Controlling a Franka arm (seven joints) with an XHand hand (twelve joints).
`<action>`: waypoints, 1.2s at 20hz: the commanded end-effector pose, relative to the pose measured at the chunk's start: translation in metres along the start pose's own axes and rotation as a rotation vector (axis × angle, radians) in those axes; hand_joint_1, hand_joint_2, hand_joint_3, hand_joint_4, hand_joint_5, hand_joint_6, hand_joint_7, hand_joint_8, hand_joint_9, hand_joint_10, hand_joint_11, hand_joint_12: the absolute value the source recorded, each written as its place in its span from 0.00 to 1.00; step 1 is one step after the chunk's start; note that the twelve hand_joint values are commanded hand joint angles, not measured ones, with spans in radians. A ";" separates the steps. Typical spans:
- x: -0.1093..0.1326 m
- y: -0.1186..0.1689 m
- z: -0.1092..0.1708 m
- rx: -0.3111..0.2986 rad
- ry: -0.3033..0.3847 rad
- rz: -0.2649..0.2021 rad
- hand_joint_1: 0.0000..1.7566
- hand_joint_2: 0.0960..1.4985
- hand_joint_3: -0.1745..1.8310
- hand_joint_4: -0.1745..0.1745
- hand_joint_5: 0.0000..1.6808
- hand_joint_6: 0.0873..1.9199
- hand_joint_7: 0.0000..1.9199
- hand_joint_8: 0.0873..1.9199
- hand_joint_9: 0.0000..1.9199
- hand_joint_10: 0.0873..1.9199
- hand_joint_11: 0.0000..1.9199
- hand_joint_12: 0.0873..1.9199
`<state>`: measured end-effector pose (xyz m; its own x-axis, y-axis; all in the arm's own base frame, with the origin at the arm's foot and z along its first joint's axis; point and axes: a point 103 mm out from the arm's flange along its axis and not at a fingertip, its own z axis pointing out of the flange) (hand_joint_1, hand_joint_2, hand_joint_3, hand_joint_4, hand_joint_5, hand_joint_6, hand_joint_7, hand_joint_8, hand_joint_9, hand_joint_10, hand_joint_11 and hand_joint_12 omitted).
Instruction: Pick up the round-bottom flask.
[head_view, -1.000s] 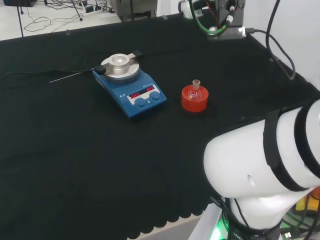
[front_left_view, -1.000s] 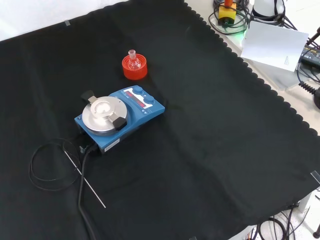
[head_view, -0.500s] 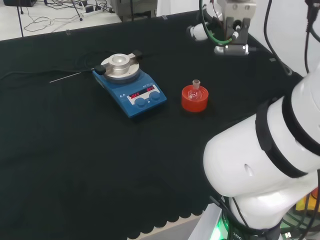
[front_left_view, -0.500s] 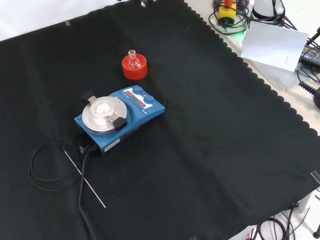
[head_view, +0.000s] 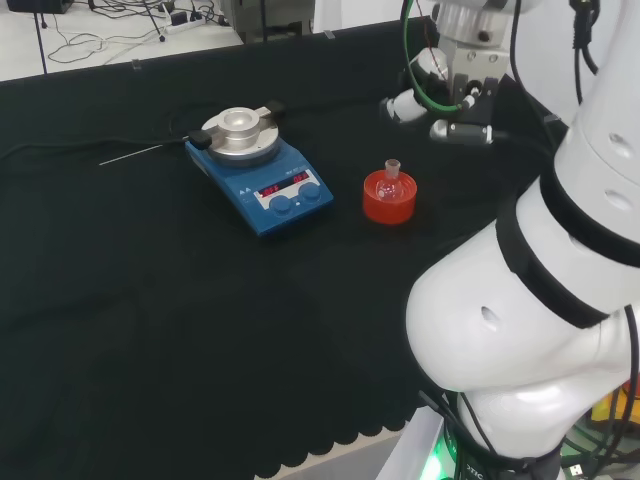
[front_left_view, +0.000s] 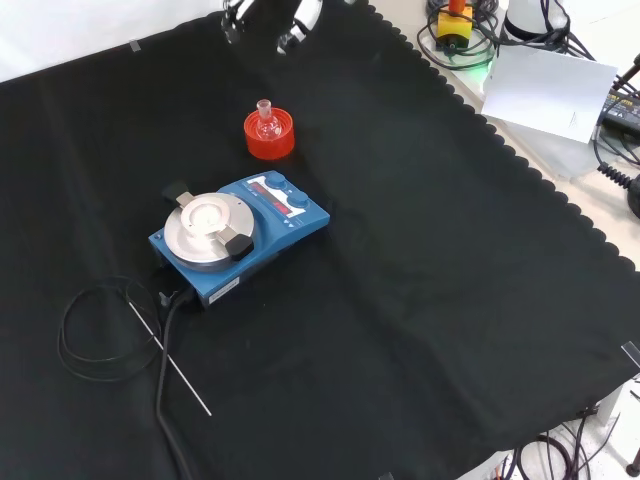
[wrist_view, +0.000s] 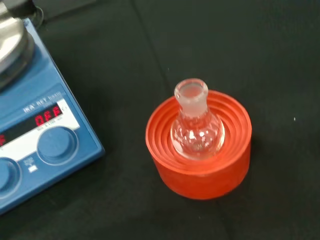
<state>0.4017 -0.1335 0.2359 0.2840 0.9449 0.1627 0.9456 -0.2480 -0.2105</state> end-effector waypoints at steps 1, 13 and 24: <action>-0.014 0.018 0.032 0.005 0.019 0.021 0.43 0.51 0.32 0.35 0.35 0.06 0.13 0.33 0.21 0.33 0.07 0.71; -0.033 0.027 0.071 0.031 0.031 0.062 0.50 0.42 0.41 0.36 0.36 0.17 0.14 0.32 0.22 0.32 0.08 0.71; -0.033 0.030 0.083 0.033 0.034 0.080 0.50 0.40 0.43 0.36 0.34 0.24 0.14 0.33 0.22 0.32 0.09 0.71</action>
<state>0.4040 -0.1549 0.1497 0.3554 0.9187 0.1724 0.9137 -0.3026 -0.2714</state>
